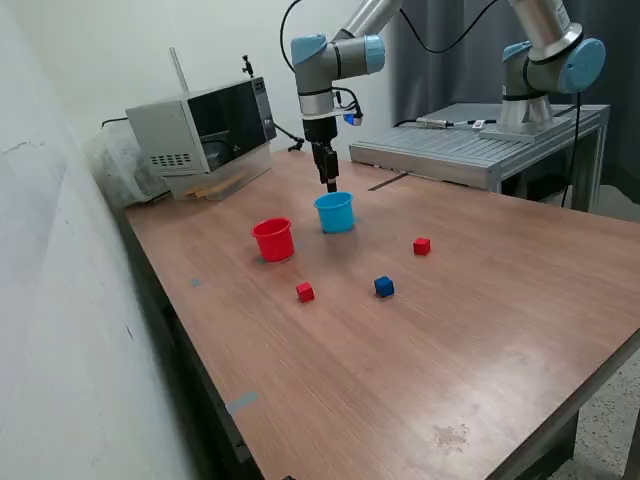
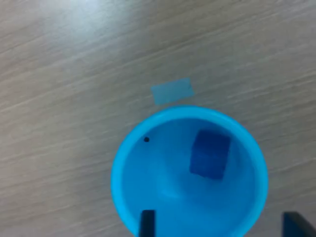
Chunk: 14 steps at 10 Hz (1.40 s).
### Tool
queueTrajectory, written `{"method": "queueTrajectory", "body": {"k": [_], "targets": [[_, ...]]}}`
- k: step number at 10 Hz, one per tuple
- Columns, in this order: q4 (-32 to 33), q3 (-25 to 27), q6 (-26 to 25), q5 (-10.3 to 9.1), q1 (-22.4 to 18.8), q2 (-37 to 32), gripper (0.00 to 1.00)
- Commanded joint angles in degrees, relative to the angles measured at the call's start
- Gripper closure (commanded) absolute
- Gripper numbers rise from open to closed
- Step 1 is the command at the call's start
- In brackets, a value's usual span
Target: Place red objects in the red bin, and blue objects in the blue bin.
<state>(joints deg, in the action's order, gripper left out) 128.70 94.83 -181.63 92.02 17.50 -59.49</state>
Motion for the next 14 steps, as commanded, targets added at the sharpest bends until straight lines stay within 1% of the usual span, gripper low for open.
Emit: {"method": "queueTrajectory", "body": {"k": [1,2,3,4,5,6,7,8,9,10,11,12,14], "targets": [[-0.21,1.14,0.83,-0.09,-0.54,-2.1,0.0],[-0.3,2.02,0.92,-0.18,-1.84,-5.25,0.0],[-0.9,2.2,1.36,-0.18,-4.47,-9.72,0.0],[-5.44,2.12,2.67,0.08,-6.84,-14.99,0.0],[-12.88,1.94,3.29,-0.18,-11.74,-20.35,0.0],[-13.56,1.94,3.04,-0.27,-16.49,-22.84,0.0],[-13.48,1.42,2.42,-0.27,-20.88,-22.95,0.0],[-13.13,-0.41,-1.06,-0.44,-23.02,-22.08,0.0],[-13.13,-3.56,-5.19,-1.05,-24.08,-19.72,0.0],[-13.13,-6.73,-8.62,-1.06,-25.49,-17.09,0.0],[-13.13,-8.67,-12.05,-1.06,-25.76,-15.58,0.0],[-13.04,-9.56,-14.35,-1.06,-25.76,-15.05,0.0],[-12.26,-11.93,-16.55,-0.97,-25.76,-11.81,0.0]]}}
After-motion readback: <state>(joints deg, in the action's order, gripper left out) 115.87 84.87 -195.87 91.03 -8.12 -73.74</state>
